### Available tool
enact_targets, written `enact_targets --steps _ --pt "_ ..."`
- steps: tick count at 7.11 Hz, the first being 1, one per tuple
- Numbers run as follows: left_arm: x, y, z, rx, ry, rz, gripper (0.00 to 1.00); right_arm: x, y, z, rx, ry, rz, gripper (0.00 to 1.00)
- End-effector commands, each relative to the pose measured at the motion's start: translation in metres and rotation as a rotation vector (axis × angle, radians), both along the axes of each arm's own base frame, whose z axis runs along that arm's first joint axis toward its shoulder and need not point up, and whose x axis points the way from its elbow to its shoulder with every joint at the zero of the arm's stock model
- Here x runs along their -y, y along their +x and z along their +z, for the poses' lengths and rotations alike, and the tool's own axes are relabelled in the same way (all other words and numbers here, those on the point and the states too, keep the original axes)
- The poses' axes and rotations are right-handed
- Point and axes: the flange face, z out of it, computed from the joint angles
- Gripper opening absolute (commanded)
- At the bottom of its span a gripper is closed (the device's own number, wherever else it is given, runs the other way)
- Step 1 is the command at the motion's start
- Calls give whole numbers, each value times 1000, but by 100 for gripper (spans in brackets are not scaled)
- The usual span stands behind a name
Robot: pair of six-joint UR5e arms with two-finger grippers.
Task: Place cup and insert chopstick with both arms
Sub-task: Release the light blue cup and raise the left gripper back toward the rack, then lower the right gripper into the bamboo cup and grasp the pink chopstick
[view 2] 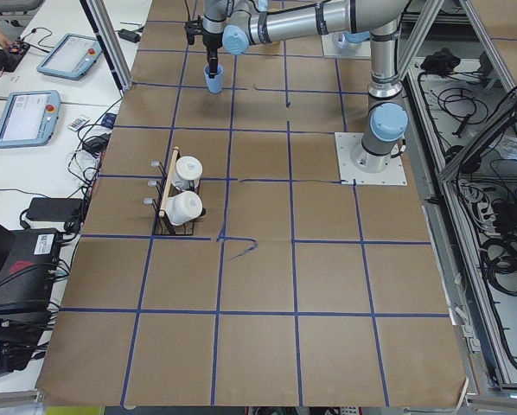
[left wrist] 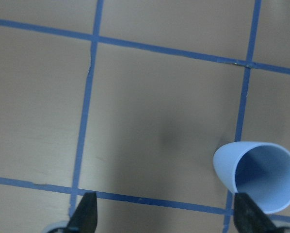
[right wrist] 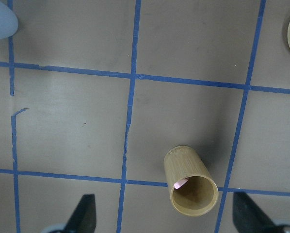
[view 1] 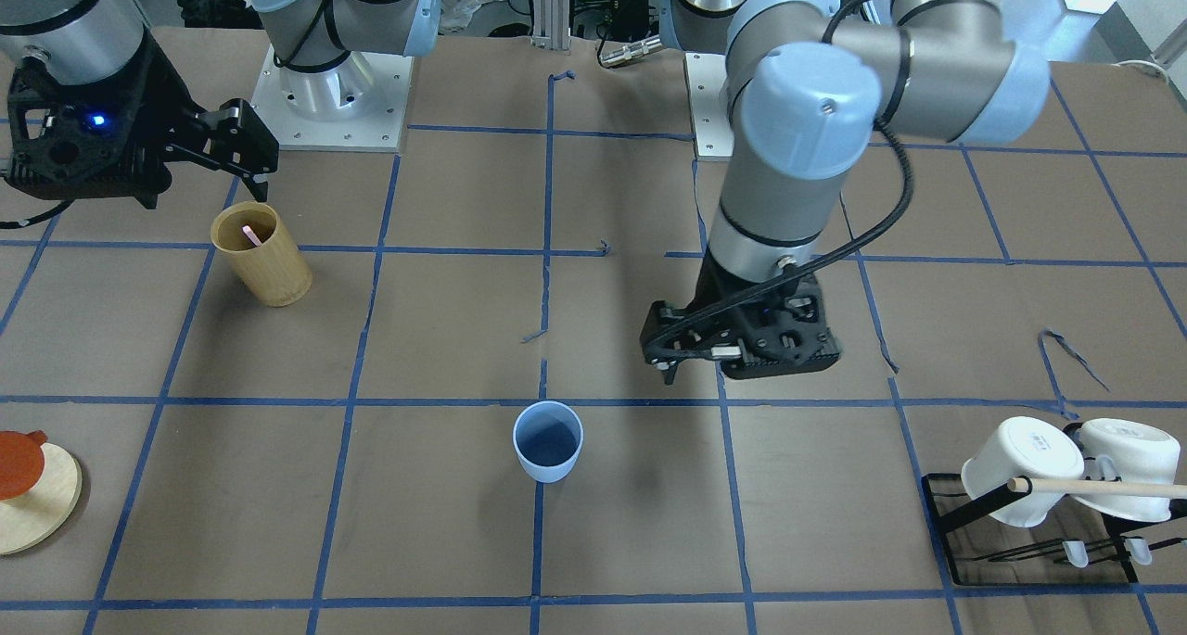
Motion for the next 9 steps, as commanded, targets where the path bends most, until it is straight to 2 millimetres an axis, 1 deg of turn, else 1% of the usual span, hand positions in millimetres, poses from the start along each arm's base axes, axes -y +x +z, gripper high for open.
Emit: enact_targets --steps 1,2,3,4,5,6,7,8,9 --pt "-28 83 50 21 60 -72 100 -5 -3 -19 -11 74 -7 100" --pt "-41 123 69 18 74 -77 100 -10 -4 -35 -8 122 -17 100" --pt "-58 135 86 21 72 -51 100 -17 -8 -59 -28 171 -10 99" --pt "-74 141 99 20 73 -36 100 -23 -16 -80 -72 187 -4 95" --pt "-80 141 105 15 68 -19 100 -28 -17 -89 -95 196 7 95" --pt "-86 135 111 21 57 50 100 -33 -20 -103 -124 227 9 93" --pt "-89 130 113 8 52 143 100 -38 -19 -118 -124 240 7 89" --pt "-91 121 114 8 51 138 100 -40 -19 -129 -124 240 7 89" --pt "-95 108 115 9 43 116 100 -41 -18 -137 -121 231 5 89"
